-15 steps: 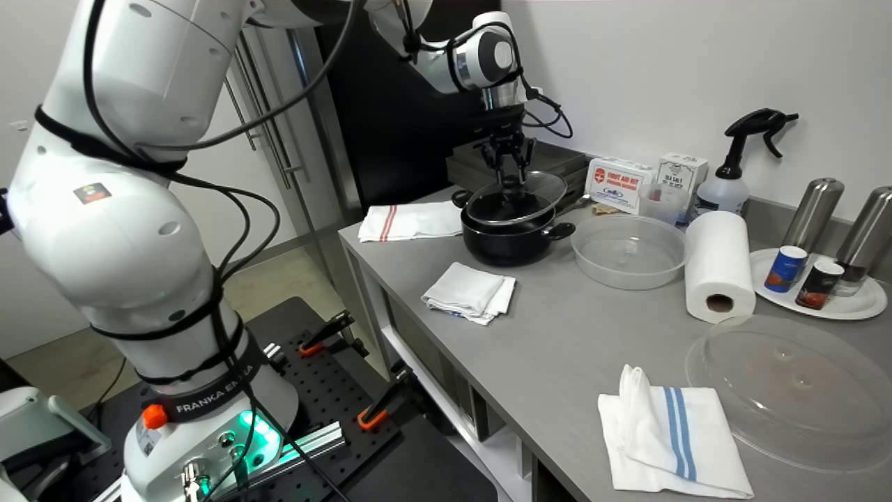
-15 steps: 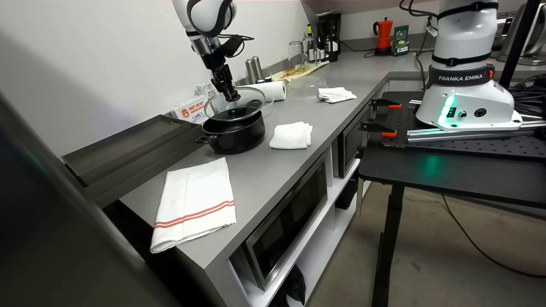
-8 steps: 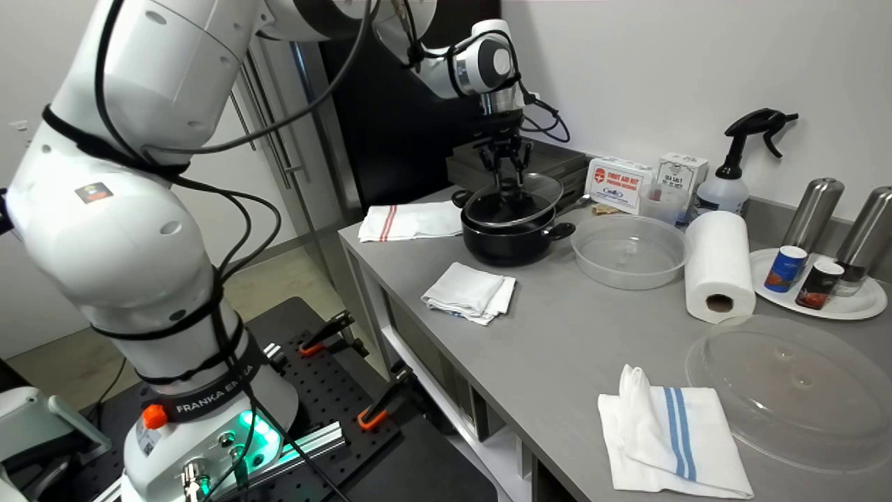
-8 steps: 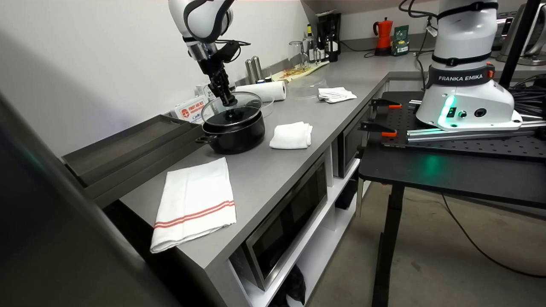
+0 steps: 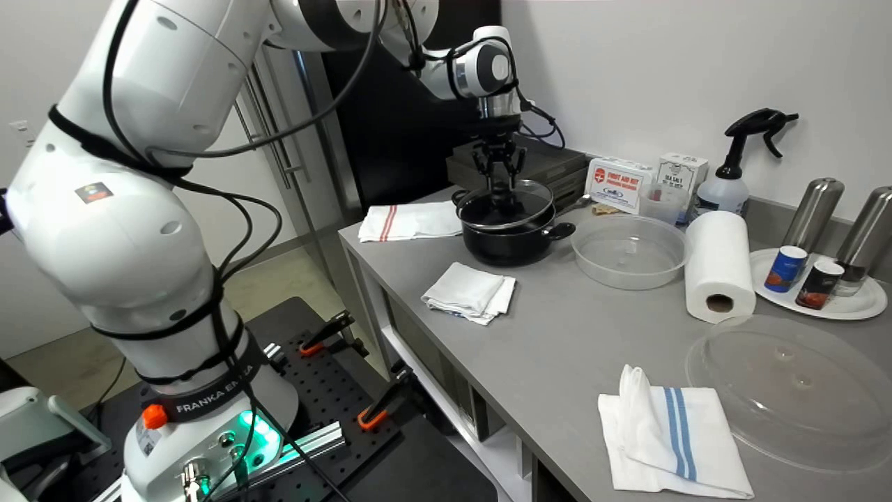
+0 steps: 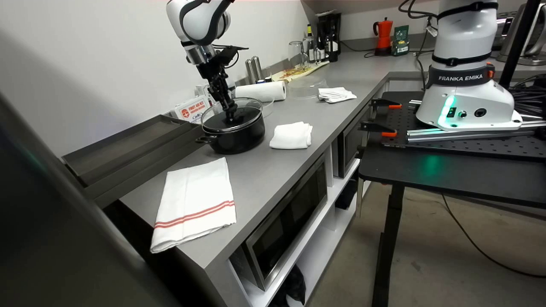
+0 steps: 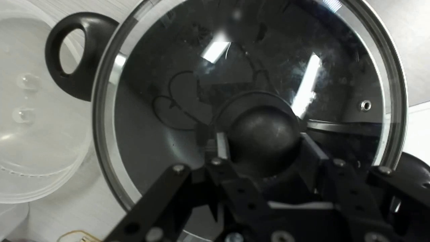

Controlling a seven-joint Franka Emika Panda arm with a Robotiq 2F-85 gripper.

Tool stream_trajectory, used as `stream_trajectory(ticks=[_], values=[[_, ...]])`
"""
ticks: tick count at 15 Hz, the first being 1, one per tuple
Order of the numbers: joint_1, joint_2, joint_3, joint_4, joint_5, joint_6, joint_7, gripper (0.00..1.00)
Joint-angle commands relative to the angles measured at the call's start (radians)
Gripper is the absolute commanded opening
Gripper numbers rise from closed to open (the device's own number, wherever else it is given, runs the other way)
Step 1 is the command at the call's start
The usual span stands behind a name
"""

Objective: Pick up the lid and put it on the pot

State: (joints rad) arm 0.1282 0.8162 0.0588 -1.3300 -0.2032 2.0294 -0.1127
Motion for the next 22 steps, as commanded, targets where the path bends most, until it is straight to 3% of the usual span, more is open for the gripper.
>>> stream_trajectory(ticks=[1,22], values=[[-0.012,0.024,0.019,0.075,0.045,-0.075,-0.056,0.26],[-0.028,0.123,0.013,0.205,0.078,-0.139,-0.07,0.26]])
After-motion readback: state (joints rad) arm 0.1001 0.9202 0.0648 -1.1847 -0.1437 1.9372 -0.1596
